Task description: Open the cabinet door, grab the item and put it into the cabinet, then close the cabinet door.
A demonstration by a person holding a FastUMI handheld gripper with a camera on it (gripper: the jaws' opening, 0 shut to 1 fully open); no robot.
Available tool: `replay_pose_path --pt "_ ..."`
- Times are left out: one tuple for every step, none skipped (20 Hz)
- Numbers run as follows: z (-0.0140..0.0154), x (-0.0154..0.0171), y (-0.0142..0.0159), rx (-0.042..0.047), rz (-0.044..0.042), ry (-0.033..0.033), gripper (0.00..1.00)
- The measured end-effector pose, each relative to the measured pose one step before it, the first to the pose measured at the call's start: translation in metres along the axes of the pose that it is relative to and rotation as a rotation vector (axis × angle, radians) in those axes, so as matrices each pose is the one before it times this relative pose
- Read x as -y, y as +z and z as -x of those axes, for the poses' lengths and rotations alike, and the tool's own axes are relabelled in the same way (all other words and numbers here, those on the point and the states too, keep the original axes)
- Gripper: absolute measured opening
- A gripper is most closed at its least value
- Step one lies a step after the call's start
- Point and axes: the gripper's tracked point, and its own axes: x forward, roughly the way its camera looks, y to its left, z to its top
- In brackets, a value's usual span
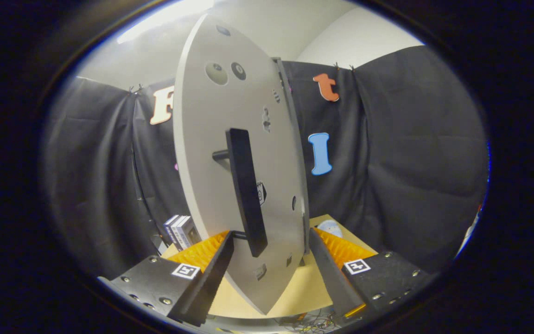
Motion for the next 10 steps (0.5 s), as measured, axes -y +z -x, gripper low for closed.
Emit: replay_pose_path --pt "-0.00851 -0.00990 0.00434 0.02205 -0.01019 0.01885 0.98" --pt "-0.00475 -0.01196 -0.00177 -0.00659 -0.00403 0.02216 0.98" --pt "-0.00486 -0.00954 -0.00071 -0.00320 -0.00243 0.02222 0.98" --pt "-0.00741 -0.00834 -0.00096 0.00186 -0.00220 0.02001 0.98" --pt "-0.00850 -0.00930 -0.00021 0.00520 0.00333 0.02075 0.98" --pt "-0.00998 -0.00565 -0.00048 -0.00161 0.01066 0.00972 0.99" --pt "-0.00724 -0.00701 0.00237 0.00615 0.00812 0.02127 0.99" --pt "-0.01007 -0.00894 -0.00321 -0.00814 0.00854 0.01397 1.00" --pt "-0.00899 -0.00735 0.00039 0.00021 0.00771 0.01419 1.00" --pt "-0.01012 -0.00466 -0.00064 -0.00219 0.00936 0.01221 1.00"
